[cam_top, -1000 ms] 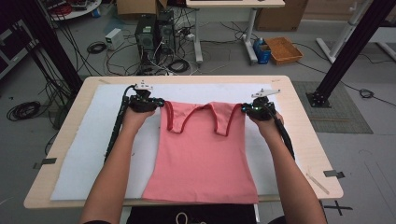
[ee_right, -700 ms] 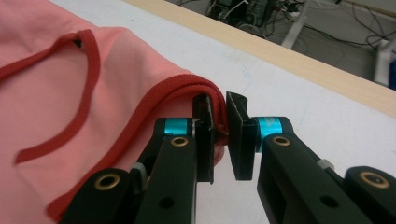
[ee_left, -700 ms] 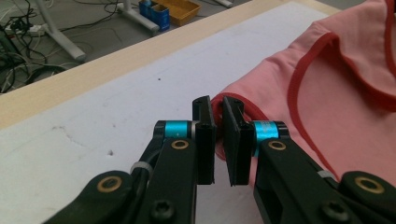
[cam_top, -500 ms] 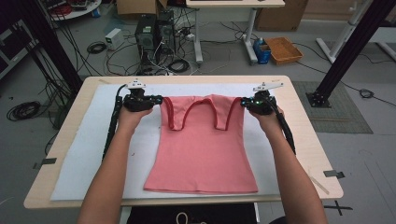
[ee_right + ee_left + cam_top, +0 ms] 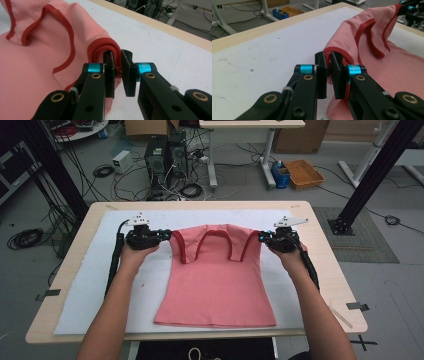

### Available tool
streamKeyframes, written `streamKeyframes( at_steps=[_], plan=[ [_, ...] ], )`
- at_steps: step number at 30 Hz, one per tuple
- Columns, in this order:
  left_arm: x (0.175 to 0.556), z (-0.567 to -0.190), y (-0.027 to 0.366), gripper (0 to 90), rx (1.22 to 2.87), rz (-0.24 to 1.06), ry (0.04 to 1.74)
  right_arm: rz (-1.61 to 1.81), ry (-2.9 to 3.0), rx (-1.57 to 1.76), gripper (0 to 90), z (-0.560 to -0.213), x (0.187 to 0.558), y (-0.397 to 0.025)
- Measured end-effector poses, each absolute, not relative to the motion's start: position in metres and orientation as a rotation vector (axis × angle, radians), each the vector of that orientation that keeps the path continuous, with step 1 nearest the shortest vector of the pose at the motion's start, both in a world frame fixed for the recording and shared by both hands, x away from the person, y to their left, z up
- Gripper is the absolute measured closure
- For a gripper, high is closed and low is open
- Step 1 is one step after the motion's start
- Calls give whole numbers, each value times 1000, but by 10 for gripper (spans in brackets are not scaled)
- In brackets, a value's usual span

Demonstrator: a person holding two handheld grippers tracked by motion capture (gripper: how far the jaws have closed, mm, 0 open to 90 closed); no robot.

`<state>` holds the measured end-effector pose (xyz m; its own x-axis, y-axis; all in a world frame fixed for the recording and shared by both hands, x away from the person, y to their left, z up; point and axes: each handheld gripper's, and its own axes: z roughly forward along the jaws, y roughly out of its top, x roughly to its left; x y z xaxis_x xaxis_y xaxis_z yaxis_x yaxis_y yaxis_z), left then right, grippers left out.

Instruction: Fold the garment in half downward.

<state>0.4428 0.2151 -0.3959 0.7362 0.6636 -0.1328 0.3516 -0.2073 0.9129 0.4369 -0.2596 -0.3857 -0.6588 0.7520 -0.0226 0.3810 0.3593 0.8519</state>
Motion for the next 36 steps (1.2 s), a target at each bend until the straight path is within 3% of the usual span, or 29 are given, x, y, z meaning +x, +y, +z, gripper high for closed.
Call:
streamKeyframes(
  at_steps=[17, 26, 36],
  plan=[
    [396, -404, 225, 832, 1797, 321, 698, 1320, 2210, 862, 822, -380, 385, -265],
    [362, -404, 224, 832, 1835, 314, 622, 1365, 2219, 812, 821, -393, 348, -270],
    [325, -426, 231, 827, 1865, 270, 647, 1347, 2267, 792, 817, -412, 304, -282]
  ],
)
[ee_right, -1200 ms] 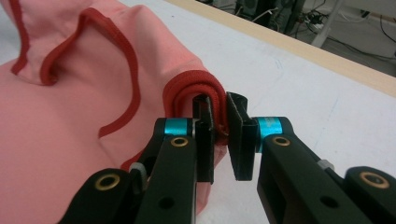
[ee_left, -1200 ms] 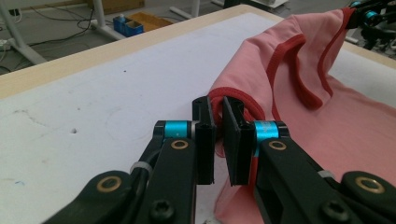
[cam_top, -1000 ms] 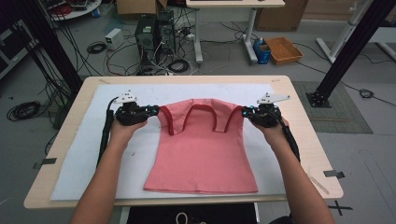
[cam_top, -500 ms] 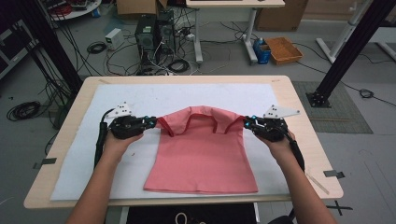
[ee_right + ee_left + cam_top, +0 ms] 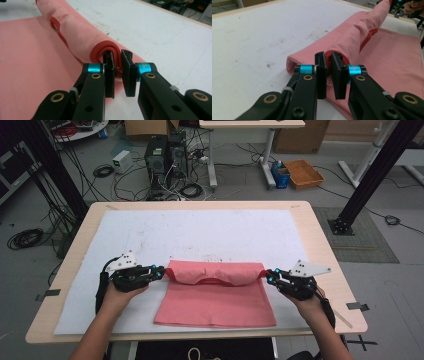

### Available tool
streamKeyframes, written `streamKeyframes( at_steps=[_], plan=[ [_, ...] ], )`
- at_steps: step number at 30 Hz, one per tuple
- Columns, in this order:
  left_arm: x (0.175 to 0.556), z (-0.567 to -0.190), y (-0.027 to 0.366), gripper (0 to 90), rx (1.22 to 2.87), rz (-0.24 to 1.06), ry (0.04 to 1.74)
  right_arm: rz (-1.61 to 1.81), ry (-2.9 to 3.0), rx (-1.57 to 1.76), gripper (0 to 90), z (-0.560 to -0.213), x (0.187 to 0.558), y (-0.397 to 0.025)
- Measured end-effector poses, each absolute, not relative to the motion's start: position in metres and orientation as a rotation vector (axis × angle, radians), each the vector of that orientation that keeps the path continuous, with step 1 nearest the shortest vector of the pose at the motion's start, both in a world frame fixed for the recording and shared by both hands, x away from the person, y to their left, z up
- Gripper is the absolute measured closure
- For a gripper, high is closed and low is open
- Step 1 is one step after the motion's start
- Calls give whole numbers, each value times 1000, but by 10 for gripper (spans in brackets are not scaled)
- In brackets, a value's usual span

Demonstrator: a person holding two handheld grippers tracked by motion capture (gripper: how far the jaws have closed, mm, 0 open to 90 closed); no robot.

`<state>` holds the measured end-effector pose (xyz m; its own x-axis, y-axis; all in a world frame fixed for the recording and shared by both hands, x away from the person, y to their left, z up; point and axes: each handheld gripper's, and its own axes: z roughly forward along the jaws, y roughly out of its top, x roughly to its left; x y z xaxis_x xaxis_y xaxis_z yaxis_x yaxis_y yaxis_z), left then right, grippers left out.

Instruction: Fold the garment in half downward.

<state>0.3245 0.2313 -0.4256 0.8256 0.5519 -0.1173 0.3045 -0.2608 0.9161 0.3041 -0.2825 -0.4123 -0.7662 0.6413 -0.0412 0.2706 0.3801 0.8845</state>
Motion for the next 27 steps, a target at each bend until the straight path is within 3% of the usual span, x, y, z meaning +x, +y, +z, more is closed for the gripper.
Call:
streamKeyframes(
  at_steps=[6, 15, 27],
  plan=[
    [302, -431, 238, 755, 1884, 276, 658, 1316, 2302, 790, 712, -421, 287, -285],
    [298, -434, 248, 510, 1846, 272, 749, 1373, 2282, 851, 569, -415, 274, -296],
    [298, -442, 212, 444, 1992, 259, 679, 1235, 2457, 873, 501, -442, 285, -282]
  ],
)
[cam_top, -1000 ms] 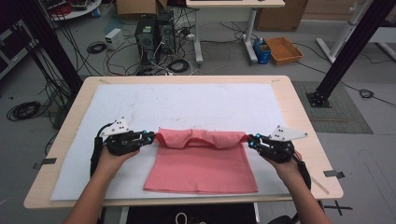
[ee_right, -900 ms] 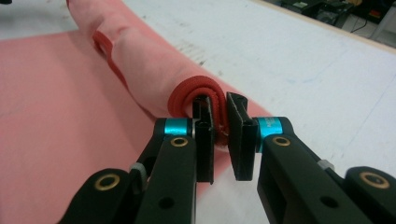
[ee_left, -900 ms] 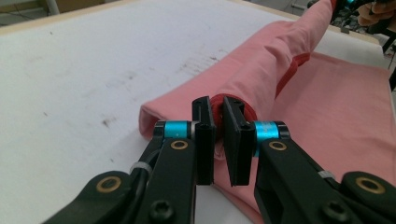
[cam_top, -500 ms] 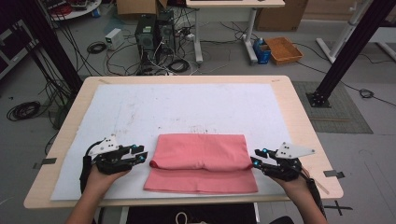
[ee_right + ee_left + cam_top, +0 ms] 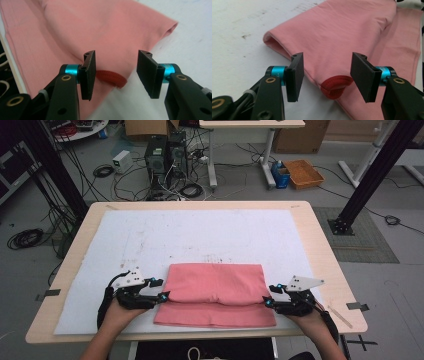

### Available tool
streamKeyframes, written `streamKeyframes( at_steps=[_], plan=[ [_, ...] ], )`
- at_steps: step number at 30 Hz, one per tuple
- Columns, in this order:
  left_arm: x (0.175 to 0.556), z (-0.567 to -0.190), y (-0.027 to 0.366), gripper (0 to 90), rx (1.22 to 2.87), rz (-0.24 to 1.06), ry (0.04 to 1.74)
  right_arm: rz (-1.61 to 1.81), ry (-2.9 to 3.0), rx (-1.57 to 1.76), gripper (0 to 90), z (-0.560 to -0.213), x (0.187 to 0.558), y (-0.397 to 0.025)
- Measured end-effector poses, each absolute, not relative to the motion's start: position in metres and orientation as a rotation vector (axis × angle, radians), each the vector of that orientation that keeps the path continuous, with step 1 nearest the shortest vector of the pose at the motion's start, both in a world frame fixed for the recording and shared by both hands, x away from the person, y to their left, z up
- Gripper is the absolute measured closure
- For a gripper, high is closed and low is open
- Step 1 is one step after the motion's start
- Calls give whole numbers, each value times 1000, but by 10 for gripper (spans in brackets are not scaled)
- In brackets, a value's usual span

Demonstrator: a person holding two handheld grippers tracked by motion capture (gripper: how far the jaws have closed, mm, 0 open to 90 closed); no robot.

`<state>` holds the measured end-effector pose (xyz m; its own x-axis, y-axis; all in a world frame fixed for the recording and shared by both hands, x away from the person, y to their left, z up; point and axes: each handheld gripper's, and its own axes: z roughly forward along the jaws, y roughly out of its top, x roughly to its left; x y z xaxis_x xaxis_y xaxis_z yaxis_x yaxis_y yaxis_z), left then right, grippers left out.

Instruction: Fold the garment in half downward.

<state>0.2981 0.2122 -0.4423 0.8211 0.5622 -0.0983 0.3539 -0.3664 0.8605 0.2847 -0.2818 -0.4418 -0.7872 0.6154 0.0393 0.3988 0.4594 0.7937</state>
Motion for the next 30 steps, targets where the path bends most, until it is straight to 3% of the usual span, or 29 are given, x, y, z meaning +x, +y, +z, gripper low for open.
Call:
streamKeyframes(
  at_steps=[3, 5, 10, 16, 30],
  plan=[
    [298, -445, 209, 444, 2017, 247, 679, 1219, 2495, 861, 528, -447, 286, -279],
    [298, -448, 208, 455, 2042, 239, 681, 1211, 2513, 853, 594, -449, 286, -279],
    [296, -449, 204, 643, 2086, 240, 661, 1197, 2506, 794, 762, -447, 283, -278],
    [294, -445, 203, 836, 2076, 251, 628, 1194, 2467, 761, 808, -440, 278, -276],
    [280, -435, 220, 848, 1995, 168, 597, 1232, 2460, 731, 808, -427, 258, -282]
  ],
)
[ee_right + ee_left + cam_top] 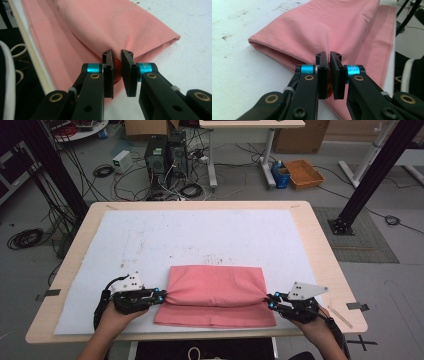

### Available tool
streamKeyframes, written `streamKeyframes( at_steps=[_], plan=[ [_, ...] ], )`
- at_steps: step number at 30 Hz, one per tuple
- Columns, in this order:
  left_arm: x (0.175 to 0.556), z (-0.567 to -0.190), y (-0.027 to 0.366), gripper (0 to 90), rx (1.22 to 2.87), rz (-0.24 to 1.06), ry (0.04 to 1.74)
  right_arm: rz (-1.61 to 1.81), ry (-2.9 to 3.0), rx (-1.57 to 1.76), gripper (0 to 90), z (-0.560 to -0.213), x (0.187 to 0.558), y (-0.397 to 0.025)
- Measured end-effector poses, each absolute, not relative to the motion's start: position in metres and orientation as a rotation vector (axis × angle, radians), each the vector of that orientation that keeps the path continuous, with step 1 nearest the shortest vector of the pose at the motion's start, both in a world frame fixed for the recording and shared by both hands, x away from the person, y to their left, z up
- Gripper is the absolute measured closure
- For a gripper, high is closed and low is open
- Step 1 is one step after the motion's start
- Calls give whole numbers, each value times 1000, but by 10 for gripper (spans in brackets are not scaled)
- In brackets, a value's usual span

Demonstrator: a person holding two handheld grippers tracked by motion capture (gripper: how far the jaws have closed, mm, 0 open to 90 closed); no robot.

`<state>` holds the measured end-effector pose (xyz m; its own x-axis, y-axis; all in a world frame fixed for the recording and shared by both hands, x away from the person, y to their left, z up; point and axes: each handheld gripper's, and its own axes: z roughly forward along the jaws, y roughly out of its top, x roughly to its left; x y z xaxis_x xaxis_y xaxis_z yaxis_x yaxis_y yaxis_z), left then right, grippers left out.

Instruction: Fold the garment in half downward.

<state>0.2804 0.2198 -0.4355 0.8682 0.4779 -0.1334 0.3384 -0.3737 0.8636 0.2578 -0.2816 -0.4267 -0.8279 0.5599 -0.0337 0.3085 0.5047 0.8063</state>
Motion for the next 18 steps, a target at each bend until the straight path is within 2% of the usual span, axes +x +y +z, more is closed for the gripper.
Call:
streamKeyframes(
  at_steps=[18],
  plan=[
    [253, -448, 225, 846, 2024, 63, 588, 1226, 2501, 745, 794, -438, 215, -290]
  ],
)
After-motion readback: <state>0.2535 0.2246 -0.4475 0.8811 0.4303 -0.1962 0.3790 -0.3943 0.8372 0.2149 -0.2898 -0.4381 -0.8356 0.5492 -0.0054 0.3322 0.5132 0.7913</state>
